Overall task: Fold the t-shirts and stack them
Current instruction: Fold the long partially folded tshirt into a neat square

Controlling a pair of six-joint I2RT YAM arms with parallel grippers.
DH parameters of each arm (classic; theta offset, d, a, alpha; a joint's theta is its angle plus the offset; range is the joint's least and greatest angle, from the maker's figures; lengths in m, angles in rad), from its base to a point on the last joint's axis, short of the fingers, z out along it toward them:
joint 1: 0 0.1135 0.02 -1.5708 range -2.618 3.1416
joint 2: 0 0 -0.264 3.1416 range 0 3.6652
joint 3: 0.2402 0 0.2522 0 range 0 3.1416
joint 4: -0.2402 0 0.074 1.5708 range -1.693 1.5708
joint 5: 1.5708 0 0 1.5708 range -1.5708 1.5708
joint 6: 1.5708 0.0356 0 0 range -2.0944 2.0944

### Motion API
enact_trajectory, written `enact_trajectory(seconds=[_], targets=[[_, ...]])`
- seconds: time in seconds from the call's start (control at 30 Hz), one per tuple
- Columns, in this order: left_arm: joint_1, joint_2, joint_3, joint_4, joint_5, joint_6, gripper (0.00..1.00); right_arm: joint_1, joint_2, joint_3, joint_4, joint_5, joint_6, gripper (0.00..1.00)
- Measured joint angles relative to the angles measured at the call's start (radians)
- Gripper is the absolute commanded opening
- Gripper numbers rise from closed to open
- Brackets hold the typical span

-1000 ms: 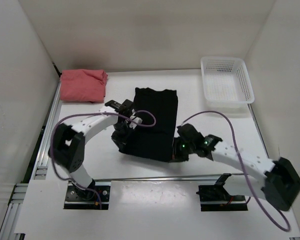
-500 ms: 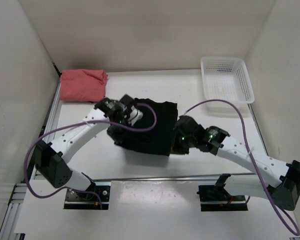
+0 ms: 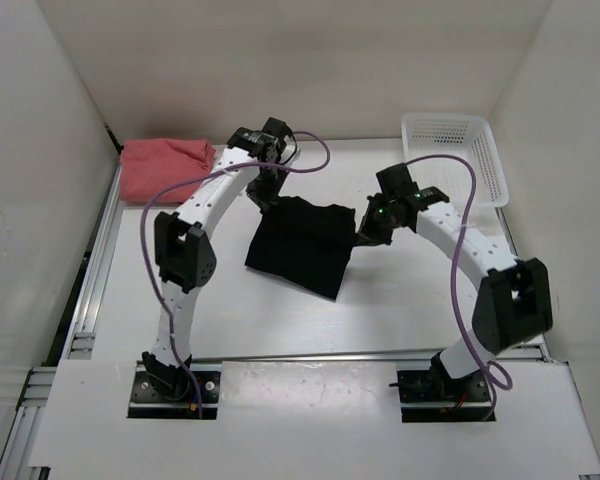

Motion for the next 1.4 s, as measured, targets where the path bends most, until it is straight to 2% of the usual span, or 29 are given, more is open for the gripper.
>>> enact_trajectory(seconds=[0.07, 0.17, 0.4, 0.6, 0.63, 0.67, 0.7, 0.73, 0.8, 0.87, 0.93, 0.97, 1.1, 1.13, 1.2, 1.23, 1.3, 1.4], targets=[[0.008, 0.09, 0.086, 0.006, -0.005, 0.0, 0.1, -0.043, 0.071, 0.046, 0.011, -0.017, -0.027, 0.0], [0.014, 0.148, 0.117, 0.015, -0.017, 0.0, 0.1, -0.09, 0.163, 0.134, 0.011, -0.043, -0.066, 0.0], [0.051, 0.135, 0.003, 0.165, -0.025, 0.0, 0.1, -0.148, 0.367, 0.32, 0.022, -0.112, -0.116, 0.0], [0.069, 0.145, -0.014, 0.289, 0.002, -0.003, 0.2, -0.179, 0.496, 0.352, 0.037, -0.118, -0.097, 0.0], [0.068, 0.15, -0.014, 0.309, 0.004, -0.004, 0.24, -0.185, 0.509, 0.353, 0.038, -0.118, -0.093, 0.06], [0.068, 0.158, -0.013, 0.327, 0.004, -0.003, 0.33, -0.189, 0.519, 0.354, 0.04, -0.118, -0.088, 0.27], [0.067, 0.165, -0.013, 0.346, -0.005, -0.001, 0.57, -0.192, 0.529, 0.36, 0.037, -0.113, -0.082, 0.36], [0.069, 0.174, -0.011, 0.362, -0.021, 0.01, 0.67, -0.196, 0.541, 0.368, 0.032, -0.098, -0.082, 0.43], [0.079, 0.198, 0.006, 0.396, -0.064, 0.007, 0.73, -0.208, 0.563, 0.397, 0.027, -0.064, -0.086, 0.52], [0.094, 0.23, 0.043, 0.417, -0.114, 0.008, 0.81, -0.217, 0.573, 0.419, 0.026, -0.024, -0.087, 0.53], [0.11, 0.244, 0.066, 0.438, -0.151, 0.009, 0.82, -0.219, 0.566, 0.433, 0.028, 0.03, -0.1, 0.53], [0.117, 0.238, 0.064, 0.447, -0.164, 0.008, 0.82, -0.218, 0.555, 0.434, 0.034, 0.056, -0.107, 0.53], [0.143, 0.121, -0.08, 0.479, -0.118, 0.009, 0.78, -0.159, 0.443, 0.399, 0.054, 0.173, -0.153, 0.25], [0.145, 0.077, -0.133, 0.476, -0.095, 0.008, 0.72, -0.129, 0.404, 0.383, 0.062, 0.195, -0.156, 0.12], [0.134, 0.005, -0.207, 0.465, -0.047, 0.008, 0.7, -0.067, 0.34, 0.362, 0.074, 0.206, -0.16, 0.03], [0.124, -0.012, -0.219, 0.462, -0.02, 0.009, 0.68, -0.04, 0.325, 0.358, 0.084, 0.194, -0.154, 0.0], [0.101, -0.025, -0.222, 0.464, 0.048, 0.009, 0.68, -0.003, 0.332, 0.357, 0.109, 0.148, -0.14, 0.0], [0.078, -0.003, -0.204, 0.457, 0.174, 0.009, 0.68, 0.003, 0.433, 0.386, 0.126, 0.084, -0.103, 0.0]])
